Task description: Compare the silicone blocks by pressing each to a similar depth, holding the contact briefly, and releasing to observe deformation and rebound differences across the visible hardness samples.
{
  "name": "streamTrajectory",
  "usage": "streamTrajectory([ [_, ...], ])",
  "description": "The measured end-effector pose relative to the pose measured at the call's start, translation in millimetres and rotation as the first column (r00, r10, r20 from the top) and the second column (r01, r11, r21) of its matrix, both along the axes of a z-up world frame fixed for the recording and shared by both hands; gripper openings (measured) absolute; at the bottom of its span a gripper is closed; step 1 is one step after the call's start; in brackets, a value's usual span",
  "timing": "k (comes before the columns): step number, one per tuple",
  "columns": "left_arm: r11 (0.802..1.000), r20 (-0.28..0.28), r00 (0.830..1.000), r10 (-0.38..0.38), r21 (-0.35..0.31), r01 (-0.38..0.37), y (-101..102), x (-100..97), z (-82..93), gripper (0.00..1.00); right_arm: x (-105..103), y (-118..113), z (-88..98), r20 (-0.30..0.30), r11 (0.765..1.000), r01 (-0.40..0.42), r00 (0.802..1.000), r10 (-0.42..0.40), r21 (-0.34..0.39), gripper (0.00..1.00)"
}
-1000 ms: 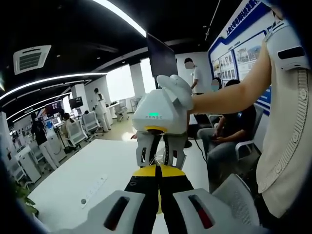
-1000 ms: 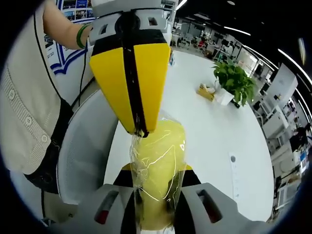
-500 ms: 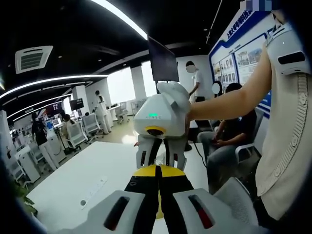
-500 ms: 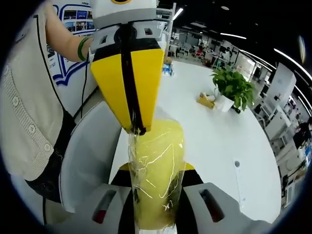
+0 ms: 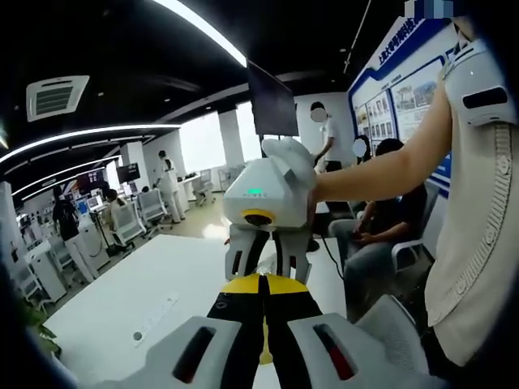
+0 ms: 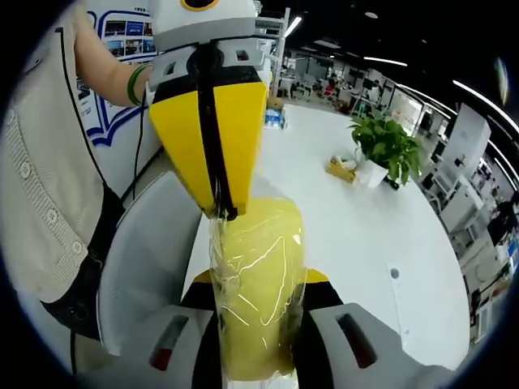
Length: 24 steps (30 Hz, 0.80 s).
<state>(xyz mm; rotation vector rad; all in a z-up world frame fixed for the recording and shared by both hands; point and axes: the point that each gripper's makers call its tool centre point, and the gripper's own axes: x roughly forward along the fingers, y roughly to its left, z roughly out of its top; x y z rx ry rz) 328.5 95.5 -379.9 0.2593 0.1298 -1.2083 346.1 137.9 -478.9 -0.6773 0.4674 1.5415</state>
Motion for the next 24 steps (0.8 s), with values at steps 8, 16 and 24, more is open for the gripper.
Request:
streamTrajectory([
  [8,1.0,-0.006,1.0,0.003,-0.006,-0.003,-4.1,-1.0,-0.7,0.0,1.6,-1.8,-1.0,0.0,1.0,0.01,1.0,-0.01,0.005,0.23],
  [16,1.0,-0.031,0.999,0.008,-0.022,-0.009,-0.9,-0.2,-2.5,0.0,5.3,-3.4,-2.5,0.003,0.999,0.025,1.0,-0.025,0.02,0.26],
  [24,0.994,-0.09,0.994,0.06,-0.084,-0.068,8.8,14.2,-7.2,0.0,11.7,-8.0,-5.5,0.039,0.995,0.075,0.996,-0.077,0.061,0.39],
])
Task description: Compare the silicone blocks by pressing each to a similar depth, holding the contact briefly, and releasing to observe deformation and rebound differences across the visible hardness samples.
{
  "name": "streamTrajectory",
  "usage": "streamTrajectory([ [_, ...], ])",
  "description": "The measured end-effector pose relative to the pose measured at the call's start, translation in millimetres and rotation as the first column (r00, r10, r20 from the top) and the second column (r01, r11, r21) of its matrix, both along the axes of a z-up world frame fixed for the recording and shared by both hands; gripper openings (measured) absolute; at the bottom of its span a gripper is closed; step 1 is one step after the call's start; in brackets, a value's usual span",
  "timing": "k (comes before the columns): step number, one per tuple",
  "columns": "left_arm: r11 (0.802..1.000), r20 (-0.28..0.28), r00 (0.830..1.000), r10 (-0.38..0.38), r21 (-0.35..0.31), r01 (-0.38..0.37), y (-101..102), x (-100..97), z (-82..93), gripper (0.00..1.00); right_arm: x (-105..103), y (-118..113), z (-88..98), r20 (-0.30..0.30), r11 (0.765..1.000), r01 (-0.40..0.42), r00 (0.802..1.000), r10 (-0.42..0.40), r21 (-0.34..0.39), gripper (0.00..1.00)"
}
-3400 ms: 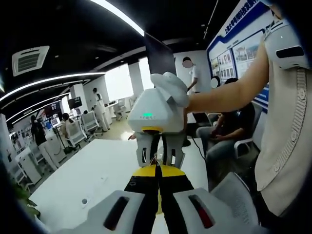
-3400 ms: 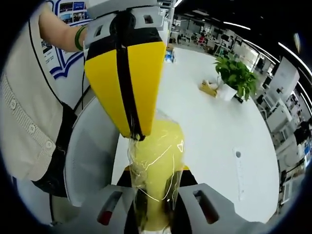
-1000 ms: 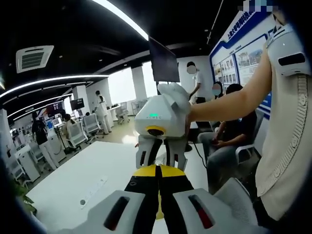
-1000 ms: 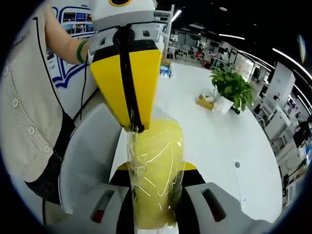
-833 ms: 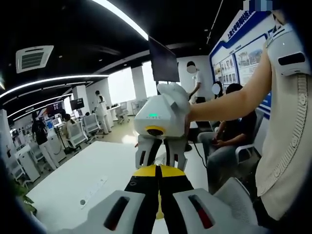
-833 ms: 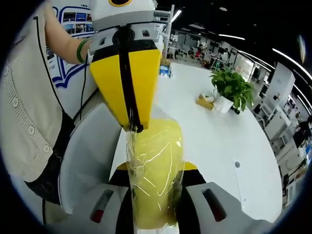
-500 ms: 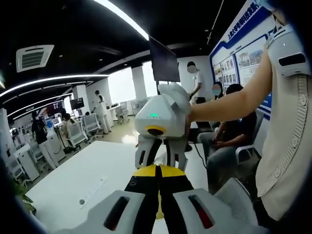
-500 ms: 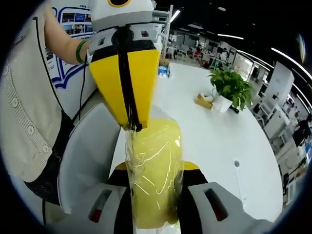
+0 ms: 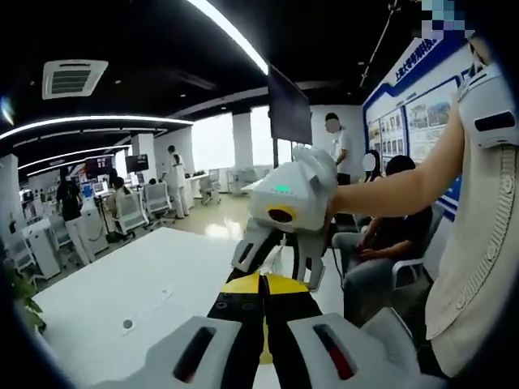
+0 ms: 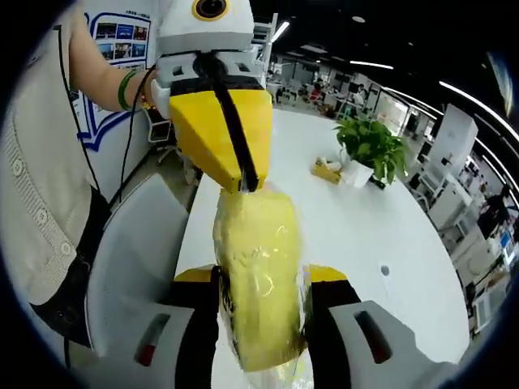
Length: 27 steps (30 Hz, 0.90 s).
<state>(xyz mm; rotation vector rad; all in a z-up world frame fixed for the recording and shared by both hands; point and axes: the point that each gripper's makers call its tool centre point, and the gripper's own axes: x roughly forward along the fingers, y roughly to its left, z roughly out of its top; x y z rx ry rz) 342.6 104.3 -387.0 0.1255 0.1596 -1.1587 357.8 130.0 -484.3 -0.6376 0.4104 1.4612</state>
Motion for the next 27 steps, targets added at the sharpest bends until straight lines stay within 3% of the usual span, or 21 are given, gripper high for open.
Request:
streamTrajectory([
  [7,0.999,-0.052,0.999,0.005,-0.032,-0.007,4.0,1.7,-12.9,0.0,0.0,-2.6,-4.5,0.024,0.996,0.058,0.998,-0.059,0.065,0.45],
  [9,0.999,-0.062,0.998,0.007,-0.034,-0.009,5.2,2.8,-17.7,0.0,0.7,-1.9,-2.6,0.025,0.99,0.091,0.995,-0.094,0.112,0.48],
  [14,0.998,-0.09,0.996,0.018,-0.058,-0.023,11.3,7.3,-23.6,0.0,3.1,-4.7,3.9,0.073,0.961,0.177,0.978,-0.197,0.214,0.72],
  [16,0.997,-0.097,0.995,0.025,-0.065,-0.032,14.0,10.1,-25.1,0.0,2.6,-8.6,5.8,0.074,0.941,0.221,0.966,-0.247,0.255,0.75],
  [18,0.997,-0.104,0.994,0.034,-0.069,-0.041,17.2,13.2,-27.9,0.0,-0.1,-11.6,10.7,0.046,0.909,0.266,0.954,-0.295,0.321,0.79],
  [22,0.995,-0.13,0.99,0.053,-0.08,-0.064,23.2,21.3,-36.5,0.0,-8.0,-25.4,18.2,-0.049,0.822,0.374,0.919,-0.392,0.431,0.83],
  [24,0.994,-0.147,0.987,0.061,-0.081,-0.073,25.3,24.5,-42.1,0.0,-12.0,-36.1,21.1,-0.093,0.763,0.435,0.889,-0.449,0.478,0.85],
  [25,0.994,-0.151,0.986,0.069,-0.079,-0.081,27.3,27.3,-46.6,0.0,-13.0,-38.8,20.9,-0.097,0.753,0.446,0.883,-0.46,0.484,0.87],
  [27,0.992,-0.175,0.982,0.073,-0.087,-0.09,30.4,30.9,-55.2,0.0,-18.2,-51.0,23.1,-0.153,0.685,0.512,0.844,-0.514,0.519,0.88],
])
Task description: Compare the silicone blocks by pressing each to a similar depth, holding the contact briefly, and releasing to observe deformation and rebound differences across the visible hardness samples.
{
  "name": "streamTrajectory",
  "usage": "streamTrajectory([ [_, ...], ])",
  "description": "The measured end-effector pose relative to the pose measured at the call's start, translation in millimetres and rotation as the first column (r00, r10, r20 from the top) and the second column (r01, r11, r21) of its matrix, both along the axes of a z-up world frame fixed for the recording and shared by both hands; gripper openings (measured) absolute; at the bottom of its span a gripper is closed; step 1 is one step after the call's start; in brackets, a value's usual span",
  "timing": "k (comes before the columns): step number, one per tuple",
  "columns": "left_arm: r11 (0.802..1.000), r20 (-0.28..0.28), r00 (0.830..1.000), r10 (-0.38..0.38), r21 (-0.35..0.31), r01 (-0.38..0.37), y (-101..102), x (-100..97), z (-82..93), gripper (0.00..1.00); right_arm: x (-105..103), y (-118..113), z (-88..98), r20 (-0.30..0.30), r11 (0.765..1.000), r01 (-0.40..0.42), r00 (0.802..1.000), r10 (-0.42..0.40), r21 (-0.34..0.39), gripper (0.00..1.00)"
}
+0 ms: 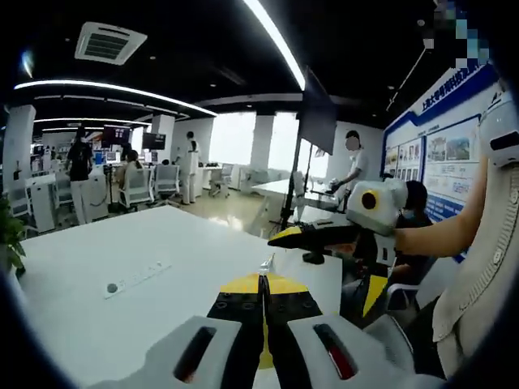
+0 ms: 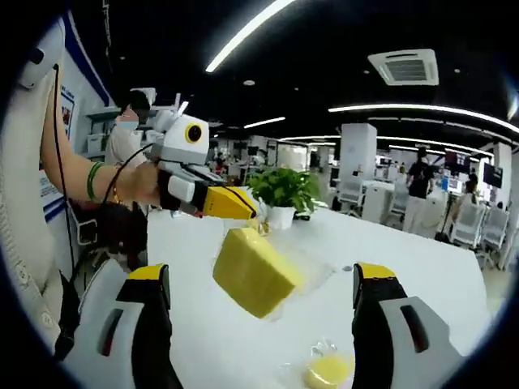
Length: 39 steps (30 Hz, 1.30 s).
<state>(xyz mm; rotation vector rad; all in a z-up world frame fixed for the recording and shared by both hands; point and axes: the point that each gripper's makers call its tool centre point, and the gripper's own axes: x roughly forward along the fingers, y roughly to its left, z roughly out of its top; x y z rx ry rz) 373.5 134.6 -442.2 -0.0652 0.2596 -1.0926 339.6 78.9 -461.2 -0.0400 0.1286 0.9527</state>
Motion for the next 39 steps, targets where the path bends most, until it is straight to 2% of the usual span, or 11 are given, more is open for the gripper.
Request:
streamTrajectory([
  [5,1.0,-0.044,0.999,0.014,0.01,-0.014,5.6,8.4,-29.0,0.0,-18.8,-27.9,8.4,-0.045,0.979,0.13,0.991,-0.125,0.16,0.95],
  [8,1.0,-0.09,0.996,0.023,0.005,-0.022,9.2,13.1,-50.6,0.0,-29.0,-42.7,0.6,-0.097,0.964,0.195,0.979,-0.18,0.182,0.95],
  [10,1.0,-0.113,0.993,0.025,0.006,-0.024,10.6,15.0,-61.5,0.0,-35.5,-48.4,-4.9,-0.11,0.959,0.218,0.974,-0.2,0.183,0.96],
  [14,1.0,-0.165,0.986,0.022,0.023,-0.019,14.8,18.4,-89.6,0.0,-48.3,-61.0,-29.4,-0.18,0.942,0.304,0.944,-0.277,0.142,0.94],
  [20,0.999,-0.292,0.956,-0.015,-0.041,0.003,19.4,13.8,-117.2,0.0,-60.0,-59.8,-45.8,-0.247,0.924,0.361,0.914,-0.323,0.127,0.92],
  [24,0.998,-0.353,0.936,0.0,-0.052,-0.02,32.9,24.4,-141.6,0.0,-58.7,-60.8,-55.2,-0.287,0.91,0.399,0.89,-0.354,0.116,0.92],
  [28,0.999,-0.364,0.93,0.039,-0.016,-0.049,49.7,37.9,-164.5,0.0,-55.6,-63.6,-59.0,-0.297,0.908,0.412,0.879,-0.373,0.079,0.91],
  [29,0.994,-0.352,0.935,0.055,-0.065,-0.083,53.7,47.5,-159.8,0.0,-55.1,-64.6,-59.6,-0.299,0.907,0.414,0.877,-0.377,0.071,0.91],
  [30,0.994,-0.374,0.926,0.053,-0.067,-0.084,55.6,46.6,-161.4,0.0,-53.8,-66.0,-60.4,-0.302,0.906,0.419,0.873,-0.383,0.064,0.9],
  [34,0.993,-0.351,0.93,0.111,0.001,-0.118,77.1,67.5,-181.6,0.0,-51.2,-68.4,-63.2,-0.312,0.901,0.432,0.863,-0.397,0.049,0.89],
  [39,0.991,-0.33,0.935,0.129,0.079,-0.109,89.1,81.5,-210.9,0.0,-49.3,-67.7,-72.0,-0.336,0.899,0.438,0.849,-0.409,0.013,0.87],
])
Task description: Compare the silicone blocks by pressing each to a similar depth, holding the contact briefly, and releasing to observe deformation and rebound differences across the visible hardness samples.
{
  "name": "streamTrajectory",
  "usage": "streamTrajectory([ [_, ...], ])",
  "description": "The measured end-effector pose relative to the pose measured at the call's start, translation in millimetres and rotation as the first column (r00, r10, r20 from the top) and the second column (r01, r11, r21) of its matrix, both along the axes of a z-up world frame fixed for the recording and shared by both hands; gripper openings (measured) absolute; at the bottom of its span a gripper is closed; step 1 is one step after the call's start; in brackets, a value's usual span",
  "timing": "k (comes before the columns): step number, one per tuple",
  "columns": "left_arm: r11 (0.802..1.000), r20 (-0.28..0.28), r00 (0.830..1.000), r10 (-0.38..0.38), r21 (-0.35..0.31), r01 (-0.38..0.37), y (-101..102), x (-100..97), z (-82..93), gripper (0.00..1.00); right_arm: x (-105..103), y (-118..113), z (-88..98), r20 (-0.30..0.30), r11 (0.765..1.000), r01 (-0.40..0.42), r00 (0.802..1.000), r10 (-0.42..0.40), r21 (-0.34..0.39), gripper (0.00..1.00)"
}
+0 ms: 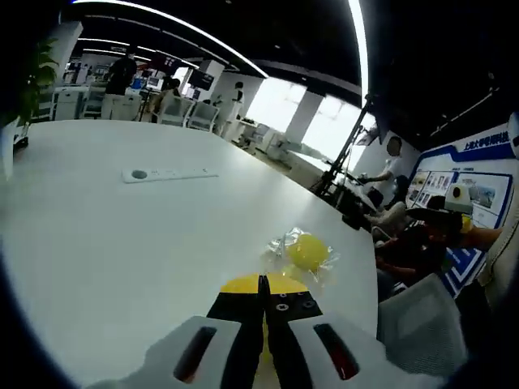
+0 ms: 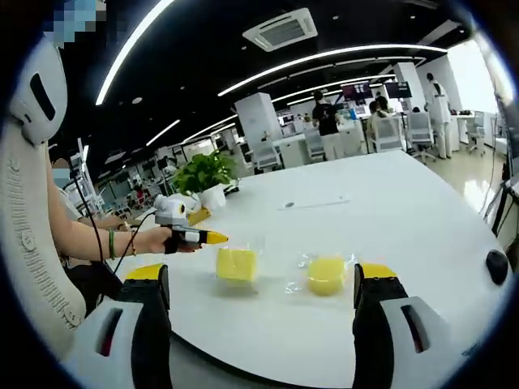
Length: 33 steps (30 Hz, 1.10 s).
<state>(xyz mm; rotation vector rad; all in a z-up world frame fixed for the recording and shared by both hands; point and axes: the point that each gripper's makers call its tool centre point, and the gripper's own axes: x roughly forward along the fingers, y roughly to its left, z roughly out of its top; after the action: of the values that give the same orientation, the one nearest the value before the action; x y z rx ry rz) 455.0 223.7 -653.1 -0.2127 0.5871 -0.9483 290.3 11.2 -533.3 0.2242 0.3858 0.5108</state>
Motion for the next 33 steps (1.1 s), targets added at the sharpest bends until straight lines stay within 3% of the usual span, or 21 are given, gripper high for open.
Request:
streamTrajectory([
  [7,0.996,0.003,1.0,0.027,0.081,-0.027,9.7,22.9,-38.0,0.0,-1.8,6.6,-7.7,-0.038,1.0,-0.018,0.999,0.017,-0.008,0.85],
  [16,0.977,0.034,0.998,0.055,0.203,-0.061,13.6,36.0,-63.6,0.0,-1.4,0.9,-12.3,-0.06,1.0,-0.015,0.998,0.013,-0.019,0.83],
  [22,0.971,0.086,0.996,0.03,0.234,-0.049,2.6,34.9,-60.6,0.0,0.8,0.9,-13.9,-0.066,1.0,-0.021,0.998,0.019,-0.021,0.82],
  [33,0.971,0.088,0.993,0.079,0.218,-0.097,8.5,35.2,-53.1,0.02,0.9,3.8,-14.0,-0.058,0.999,-0.033,0.998,0.032,-0.024,0.82],
])
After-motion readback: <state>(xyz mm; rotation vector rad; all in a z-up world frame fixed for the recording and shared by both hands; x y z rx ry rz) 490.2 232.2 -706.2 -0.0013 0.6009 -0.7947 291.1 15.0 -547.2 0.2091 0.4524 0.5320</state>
